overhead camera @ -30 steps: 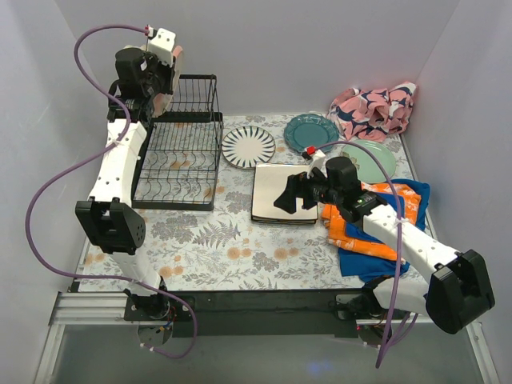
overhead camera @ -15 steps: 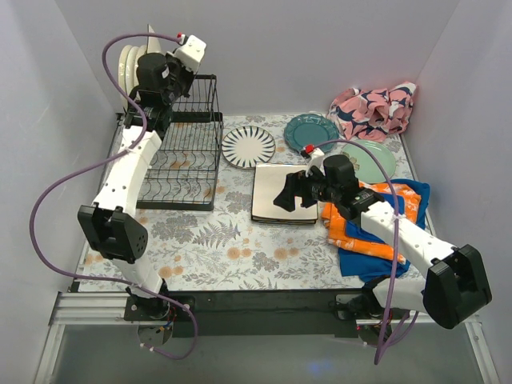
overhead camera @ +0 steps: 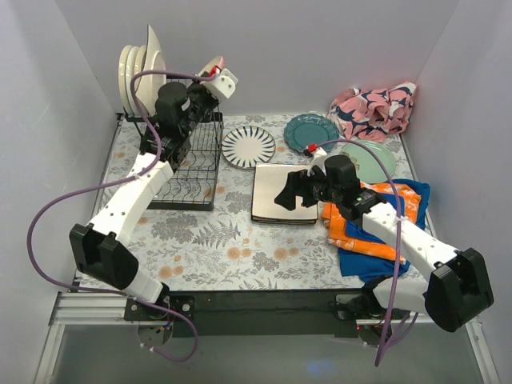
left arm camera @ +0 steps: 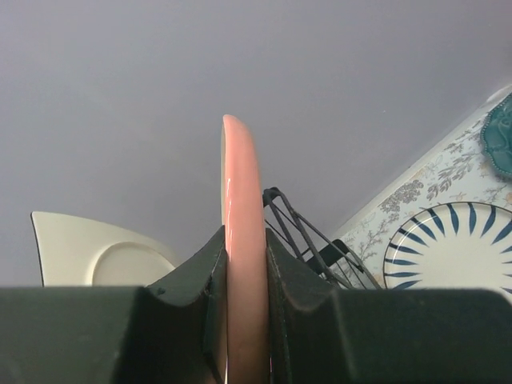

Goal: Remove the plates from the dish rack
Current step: Unload the plate from the dish rack.

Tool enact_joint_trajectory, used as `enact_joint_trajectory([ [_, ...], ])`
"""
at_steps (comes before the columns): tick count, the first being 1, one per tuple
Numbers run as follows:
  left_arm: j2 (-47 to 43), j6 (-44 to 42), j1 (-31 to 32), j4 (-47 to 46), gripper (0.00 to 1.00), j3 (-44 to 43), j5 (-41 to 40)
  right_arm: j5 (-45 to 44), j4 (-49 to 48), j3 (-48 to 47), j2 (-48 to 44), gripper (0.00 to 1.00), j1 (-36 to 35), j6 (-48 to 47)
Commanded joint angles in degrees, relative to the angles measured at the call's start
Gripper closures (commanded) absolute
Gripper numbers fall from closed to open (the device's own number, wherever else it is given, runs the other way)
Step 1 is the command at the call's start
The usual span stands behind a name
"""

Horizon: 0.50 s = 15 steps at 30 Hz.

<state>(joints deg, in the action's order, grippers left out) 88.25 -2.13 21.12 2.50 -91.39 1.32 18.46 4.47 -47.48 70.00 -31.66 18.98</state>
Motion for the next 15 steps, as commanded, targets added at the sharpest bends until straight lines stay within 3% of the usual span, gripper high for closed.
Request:
enact_joint_trajectory([
  [1, -9.0, -8.6, 5.8, -14.9, 1.0, 4.5, -3.1, -4.2, -0.8, -2.3, -4.2, 0.02, 2.5, 4.8],
  [7, -12.2, -17.0, 13.8, -21.3, 1.0, 12.0, -10.6, 1.0, -1.9, -2.9, -7.2, 0.02, 13.3, 12.5],
  [15, -15.3, -25.2, 22.7, -30.7, 1.0, 22.6, -15.9, 8.2, -2.1, -8.0, -8.2, 0.03, 19.2, 16.2],
])
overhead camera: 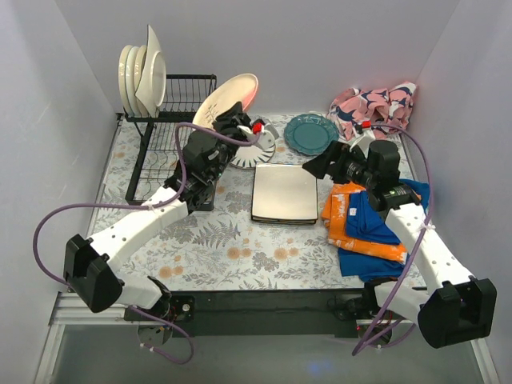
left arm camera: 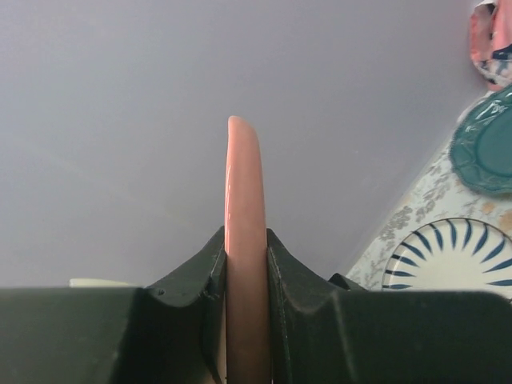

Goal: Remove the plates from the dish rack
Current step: Unload the plate from the dish rack, then place the plate at the center of the board.

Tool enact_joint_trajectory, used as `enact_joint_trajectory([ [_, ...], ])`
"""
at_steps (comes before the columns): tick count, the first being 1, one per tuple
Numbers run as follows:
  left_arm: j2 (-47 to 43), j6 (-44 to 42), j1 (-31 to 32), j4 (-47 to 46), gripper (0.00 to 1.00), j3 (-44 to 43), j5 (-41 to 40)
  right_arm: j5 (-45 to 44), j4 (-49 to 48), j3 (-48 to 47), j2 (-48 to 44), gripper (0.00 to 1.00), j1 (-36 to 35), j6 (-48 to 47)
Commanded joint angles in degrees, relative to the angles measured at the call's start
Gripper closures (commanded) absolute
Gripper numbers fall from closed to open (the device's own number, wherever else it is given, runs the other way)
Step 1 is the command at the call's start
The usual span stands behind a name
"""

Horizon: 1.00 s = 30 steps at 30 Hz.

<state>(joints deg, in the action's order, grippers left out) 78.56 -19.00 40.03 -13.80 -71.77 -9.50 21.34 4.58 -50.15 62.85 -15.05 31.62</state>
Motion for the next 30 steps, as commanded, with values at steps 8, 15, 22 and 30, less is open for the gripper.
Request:
enact_joint_trajectory([
  [8, -3.5, -17.3, 18.2, -31.9, 1.0, 20.1, -18.3, 14.4, -5.5, -10.3, 2.2, 0.04, 8.9, 8.5],
  [15, 3.8, -21.9, 26.8, -44.1, 1.0, 27.5, -25.0, 21.8, -9.6, -10.5, 5.8, 0.07, 8.9, 10.7],
  [22, 9.7, -24.5, 30.2, -49.5, 1.0, 29.7, -26.1, 24.7, -11.7, -7.2, 7.6, 0.09, 7.3, 10.5],
  [30, 16.4, -31.5, 32.3, -61.0, 1.0, 31.8, -26.1, 18.0, -6.3, -3.1, 11.8, 0.16, 1.3, 5.2],
])
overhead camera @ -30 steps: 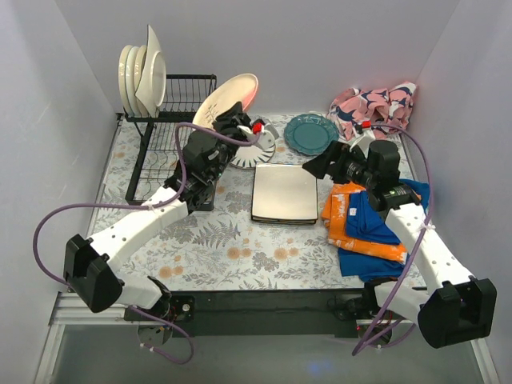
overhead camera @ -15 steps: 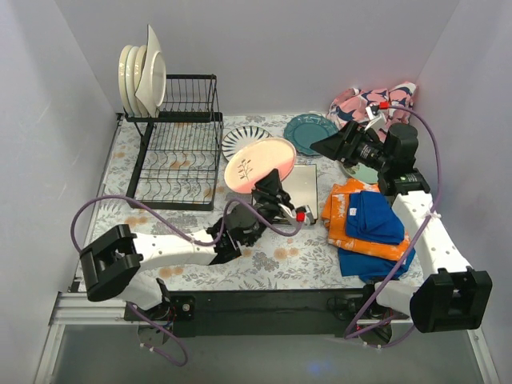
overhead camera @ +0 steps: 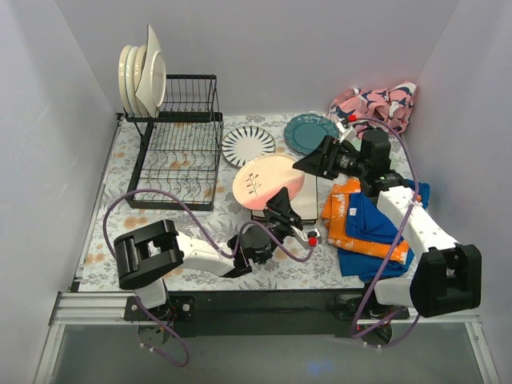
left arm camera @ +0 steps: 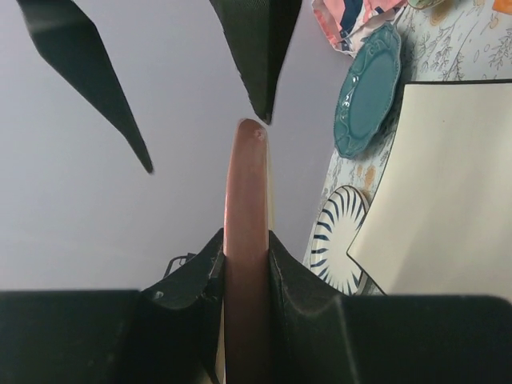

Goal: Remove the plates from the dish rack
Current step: Place the plate at the center of the board.

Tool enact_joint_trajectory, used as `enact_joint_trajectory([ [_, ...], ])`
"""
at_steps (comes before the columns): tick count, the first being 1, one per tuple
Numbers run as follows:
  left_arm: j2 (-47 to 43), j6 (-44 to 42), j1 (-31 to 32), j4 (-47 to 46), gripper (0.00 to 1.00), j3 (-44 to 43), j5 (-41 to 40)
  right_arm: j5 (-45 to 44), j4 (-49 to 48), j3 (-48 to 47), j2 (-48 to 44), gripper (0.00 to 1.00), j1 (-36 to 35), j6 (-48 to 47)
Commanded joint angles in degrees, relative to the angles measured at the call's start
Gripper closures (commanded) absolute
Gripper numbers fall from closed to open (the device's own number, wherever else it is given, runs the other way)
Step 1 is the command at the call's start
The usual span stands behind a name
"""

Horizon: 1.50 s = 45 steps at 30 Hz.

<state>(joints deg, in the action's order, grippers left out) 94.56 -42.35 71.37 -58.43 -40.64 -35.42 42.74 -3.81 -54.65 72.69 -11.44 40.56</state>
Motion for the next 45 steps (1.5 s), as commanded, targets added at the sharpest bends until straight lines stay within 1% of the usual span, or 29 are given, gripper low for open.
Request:
enact_joint_trajectory([
  [1, 0.8, -8.9, 1.1, -17.4, 1.0, 1.1, 0.0, -3.7, 2.1, 1.7, 2.8, 0.16, -2.9, -3.8],
  [5, 2.7, -9.2, 2.4, -19.9, 1.0, 2.5, 1.2, -3.5, 2.2, 1.0, 5.1, 0.19, -4.6, -4.3],
  [6, 3.2, -9.7, 2.5, -21.2, 1.0, 2.6, 1.1, -3.3, 2.1, 1.0, 5.4, 0.22, -5.2, -4.2],
  [8, 4.3, -10.5, 2.6, -22.9, 1.0, 2.6, 1.1, -2.8, 2.0, 1.5, 6.3, 0.32, -5.5, -3.7],
  [9, 4.5, -10.2, 2.6, -22.5, 1.0, 2.7, 1.3, -2.8, 1.1, 1.7, 6.3, 0.44, -6.0, -3.4],
  [11, 5.1, -9.5, 2.6, -22.8, 1.0, 2.7, 1.5, -2.7, 0.1, 2.6, 6.5, 0.57, -6.1, -2.8],
  [12, 6.0, -9.4, 2.6, -23.3, 1.0, 2.6, 1.4, -2.6, -0.4, 3.0, 6.8, 0.7, -6.1, -2.2],
  [14, 7.5, -9.1, 2.6, -26.3, 1.0, 1.7, 0.0, -1.9, -1.4, 3.2, 6.9, 0.81, -6.1, -1.5],
  [15, 8.8, -8.1, 2.6, -26.6, 1.0, 0.1, -2.8, -1.7, -1.8, 3.4, 6.9, 0.94, -6.1, -1.2],
  [16, 9.2, -7.4, 2.7, -26.5, 1.0, -0.4, -3.5, -1.2, -3.2, 3.5, 6.8, 0.99, -6.1, -0.2],
  [17, 9.4, -7.0, 2.9, -25.1, 1.0, -0.3, -4.0, -1.2, -3.7, 4.0, 6.9, 0.99, -6.2, 0.4],
  [18, 9.6, -5.5, 3.0, -24.5, 0.94, 0.0, -4.4, -1.3, -4.2, 4.2, 6.8, 0.99, -6.1, 0.8],
  [20, 10.1, -2.5, 3.6, -21.7, 0.71, 0.0, -6.2, -0.6, -8.1, 5.1, 6.4, 0.99, -6.1, 3.2],
  [22, 9.2, 5.0, 4.6, -19.5, 0.62, 0.4, -7.6, 0.9, -10.2, 5.0, 6.4, 0.99, -6.0, 4.7],
  [23, 8.7, 8.6, 4.7, -15.3, 0.56, 0.4, -8.0, 1.3, -11.9, 4.8, 6.5, 0.99, -6.0, 5.8],
  [26, 6.7, 19.9, 5.5, -7.6, 0.47, 0.9, -8.4, 1.6, -14.8, 4.5, 6.2, 0.99, -5.9, 7.4],
  [27, 6.1, 22.1, 5.6, -6.2, 0.46, 1.3, -8.4, 1.7, -16.0, 4.4, 6.2, 0.99, -5.9, 7.8],
  [28, 5.3, 27.7, 5.7, -4.7, 0.46, 1.5, -8.4, 1.8, -16.7, 4.2, 6.2, 0.99, -5.7, 8.1],
  [30, 1.9, 35.3, 5.7, 4.1, 0.44, 1.8, -6.2, 2.0, -18.8, 4.2, 6.6, 0.99, -5.4, 9.4],
  [31, 0.4, 39.4, 5.7, 8.3, 0.36, 1.7, -4.2, 2.1, -19.5, 4.1, 6.8, 0.99, -5.3, 9.8],
  [32, -1.0, 48.1, 5.7, 16.3, 0.36, 1.7, -2.3, 2.2, -20.3, 4.0, 7.1, 0.99, -5.1, 10.4],
  [33, -4.2, 51.0, 5.7, 18.8, 0.35, 1.9, 0.8, 2.3, -21.6, 4.0, 8.0, 0.99, -4.9, 11.2],
  [37, -12.4, 64.4, 5.7, 29.3, 0.35, 2.3, 6.1, 3.7, -23.7, 3.3, 10.3, 0.99, -4.9, 12.2],
  [38, -14.4, 66.8, 5.7, 34.1, 0.35, 2.2, 7.7, 3.5, -23.9, 3.5, 10.5, 0.99, -4.9, 12.0],
  [39, -19.0, 71.9, 5.6, 36.8, 0.35, 1.7, 11.4, 3.4, -24.0, 3.6, 10.7, 0.99, -5.2, 11.8],
  [41, -23.8, 75.9, 5.2, 43.2, 0.33, 1.2, 16.1, 3.1, -24.0, 4.3, 11.0, 0.99, -5.7, 11.0],
  [42, -26.2, 80.4, 4.7, 45.6, 0.33, -0.1, 18.3, 3.0, -24.0, 4.6, 11.2, 0.99, -6.6, 10.5],
  [43, -30.4, 82.2, 3.8, 48.0, 0.32, -1.1, 22.5, 2.7, -24.0, 4.9, 11.2, 0.99, -7.1, 9.7],
  [45, -34.2, 88.8, 1.8, 54.8, 0.29, -3.2, 23.6, 2.0, -23.9, 6.3, 11.2, 0.99, -9.1, 8.9],
])
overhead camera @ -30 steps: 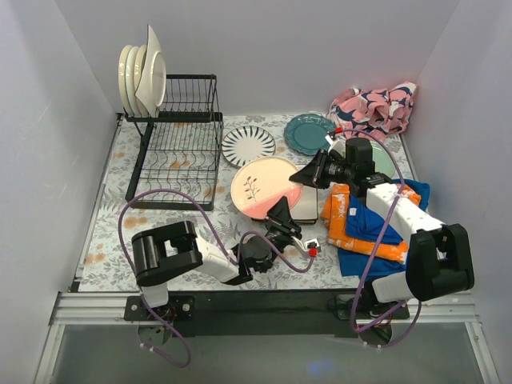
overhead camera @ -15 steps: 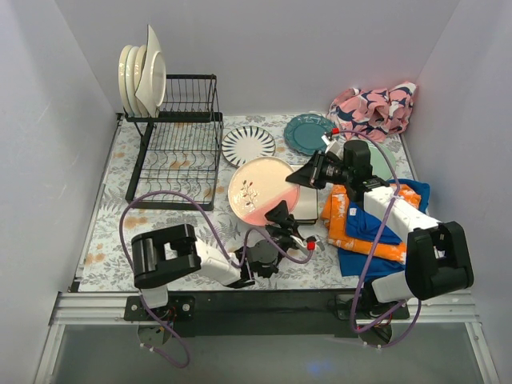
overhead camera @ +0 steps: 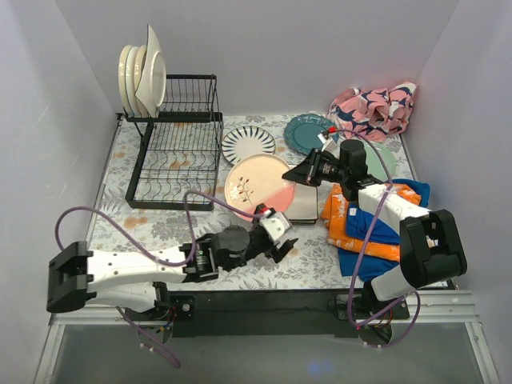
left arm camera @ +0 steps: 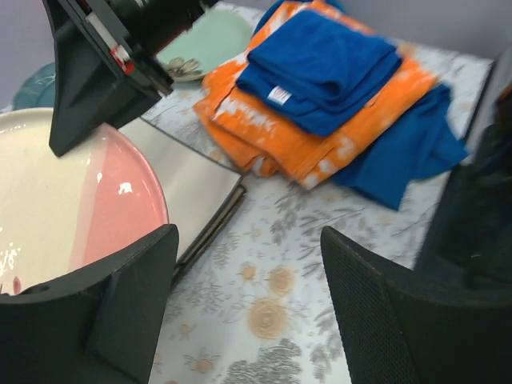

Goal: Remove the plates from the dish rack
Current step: Place the plate at the center of the board.

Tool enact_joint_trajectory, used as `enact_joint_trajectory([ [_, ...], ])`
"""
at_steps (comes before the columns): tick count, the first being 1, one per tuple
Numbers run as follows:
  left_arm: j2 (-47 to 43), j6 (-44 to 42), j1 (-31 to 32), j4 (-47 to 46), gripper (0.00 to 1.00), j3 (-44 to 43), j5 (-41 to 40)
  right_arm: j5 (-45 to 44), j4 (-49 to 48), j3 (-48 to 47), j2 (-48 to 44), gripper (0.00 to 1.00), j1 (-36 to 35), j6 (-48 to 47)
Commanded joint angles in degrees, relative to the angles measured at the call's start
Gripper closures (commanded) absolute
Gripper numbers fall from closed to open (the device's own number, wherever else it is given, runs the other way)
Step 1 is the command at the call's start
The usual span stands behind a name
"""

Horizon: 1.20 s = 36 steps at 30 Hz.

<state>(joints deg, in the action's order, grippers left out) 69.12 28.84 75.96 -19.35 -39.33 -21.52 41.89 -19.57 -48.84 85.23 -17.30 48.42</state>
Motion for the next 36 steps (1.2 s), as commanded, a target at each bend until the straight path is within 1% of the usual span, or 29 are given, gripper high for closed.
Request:
enact_joint_trajectory([
  [1, -11.9, 19.5, -3.7, 17.8, 0.27, -6.5, 11.6, 2.0, -8.1, 0.9, -1.4, 0.99, -4.1, 0.8],
  [2, -13.3, 20.5, -4.8, 21.5, 0.27, -7.4, 13.2, 1.4, -8.1, 2.0, -1.5, 0.99, -5.0, 0.1],
  [4, -17.1, 23.2, -7.1, 24.6, 0.27, -9.3, 14.4, -0.8, -8.0, 2.7, -1.6, 0.99, -8.9, -0.7],
  [5, -18.0, 23.8, -7.4, 25.6, 0.26, -10.1, 13.9, -1.4, -7.9, 3.0, -1.6, 0.99, -11.5, -1.2],
  [8, -22.5, 25.4, -8.0, 28.8, 0.26, -12.3, 10.5, -4.2, -8.0, 4.6, -1.6, 0.99, -15.7, -1.6],
  [13, -30.0, 26.0, -8.1, 29.2, 0.26, -12.5, 10.3, -9.4, -8.0, 6.5, -1.3, 0.99, -22.1, -1.7],
  [15, -32.2, 25.5, -8.1, 29.3, 0.26, -12.3, 9.6, -12.7, -8.2, 6.8, -0.9, 0.99, -24.8, -0.5],
  [19, -34.7, 25.0, -8.1, 28.9, 0.26, -10.6, 8.7, -16.2, -9.2, 5.8, 1.5, 0.99, -29.8, 1.4],
  [23, -36.2, 24.6, -8.1, 28.1, 0.26, -8.7, 8.0, -18.1, -10.9, 4.0, 5.8, 0.99, -32.6, 3.8],
  [27, -36.8, 24.1, -8.1, 28.0, 0.26, -8.3, 8.1, -19.7, -13.6, 3.6, 8.5, 0.99, -33.8, 5.9],
  [30, -37.2, 23.6, -8.1, 27.9, 0.26, -8.2, 8.7, -20.0, -15.8, 3.5, 10.2, 0.99, -34.1, 7.0],
  [36, -37.7, 23.5, -8.1, 27.9, 0.26, -7.6, 7.8, -22.1, -17.0, 3.6, 12.1, 0.99, -34.0, 7.4],
])
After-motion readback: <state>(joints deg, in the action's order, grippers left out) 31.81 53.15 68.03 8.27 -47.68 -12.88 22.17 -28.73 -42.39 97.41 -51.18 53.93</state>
